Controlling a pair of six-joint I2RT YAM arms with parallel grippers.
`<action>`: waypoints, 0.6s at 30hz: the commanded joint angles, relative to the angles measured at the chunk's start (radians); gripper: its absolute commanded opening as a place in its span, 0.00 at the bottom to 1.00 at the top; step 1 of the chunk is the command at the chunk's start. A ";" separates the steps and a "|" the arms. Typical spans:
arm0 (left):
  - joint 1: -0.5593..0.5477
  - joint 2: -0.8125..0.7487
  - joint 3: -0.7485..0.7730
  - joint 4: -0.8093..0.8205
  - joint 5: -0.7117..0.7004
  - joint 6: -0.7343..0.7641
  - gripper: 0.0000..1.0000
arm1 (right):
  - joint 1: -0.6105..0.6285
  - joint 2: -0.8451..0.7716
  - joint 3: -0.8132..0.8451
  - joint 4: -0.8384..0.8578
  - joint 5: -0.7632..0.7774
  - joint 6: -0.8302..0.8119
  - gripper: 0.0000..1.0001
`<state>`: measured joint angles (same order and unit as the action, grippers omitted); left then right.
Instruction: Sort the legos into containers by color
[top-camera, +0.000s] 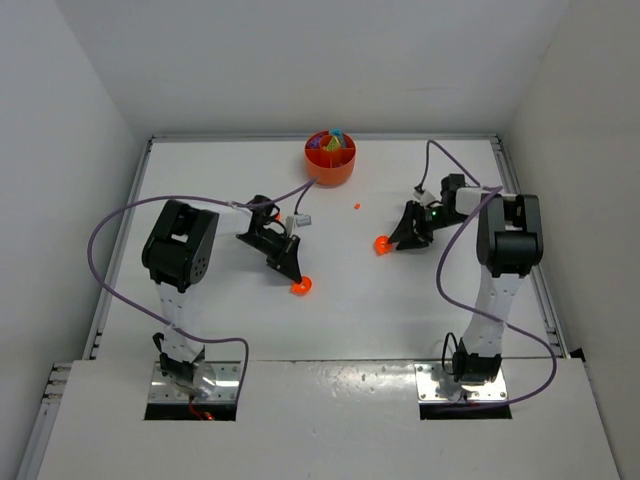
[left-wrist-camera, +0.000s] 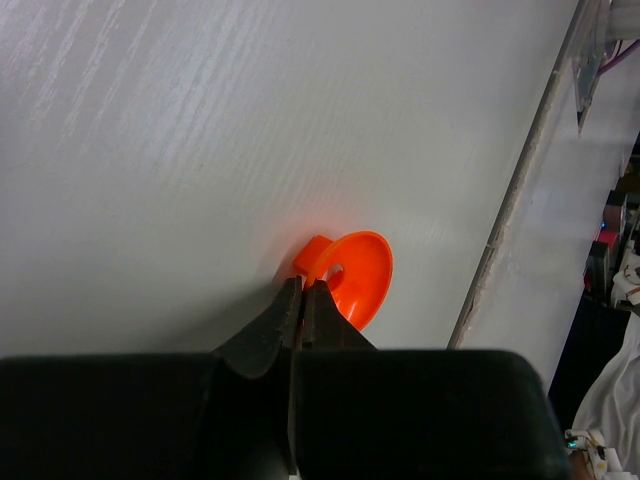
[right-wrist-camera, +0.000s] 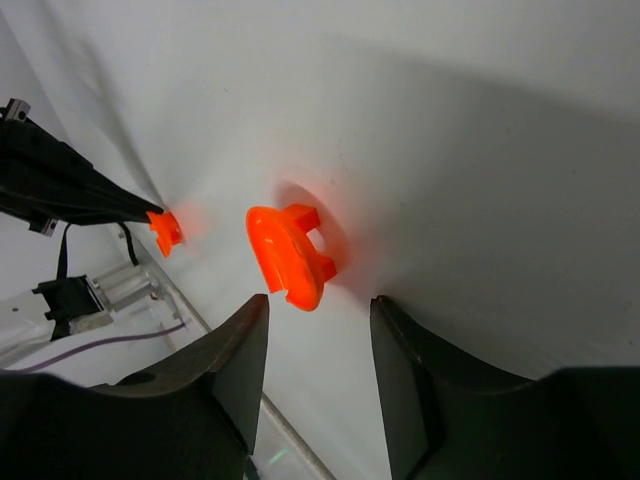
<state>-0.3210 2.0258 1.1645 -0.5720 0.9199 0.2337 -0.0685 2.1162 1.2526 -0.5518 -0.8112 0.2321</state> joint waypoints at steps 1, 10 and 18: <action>-0.013 -0.009 -0.023 0.020 -0.038 0.018 0.00 | 0.018 0.025 0.044 0.036 0.009 0.003 0.44; -0.013 -0.027 -0.032 0.029 -0.058 0.018 0.00 | 0.061 0.099 0.117 0.016 0.009 -0.007 0.19; 0.053 -0.111 0.090 0.060 -0.163 -0.054 0.00 | 0.061 -0.008 0.097 -0.020 0.009 -0.069 0.00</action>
<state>-0.2981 1.9820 1.1675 -0.5659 0.8421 0.2119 -0.0093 2.1971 1.3445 -0.5621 -0.8261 0.2157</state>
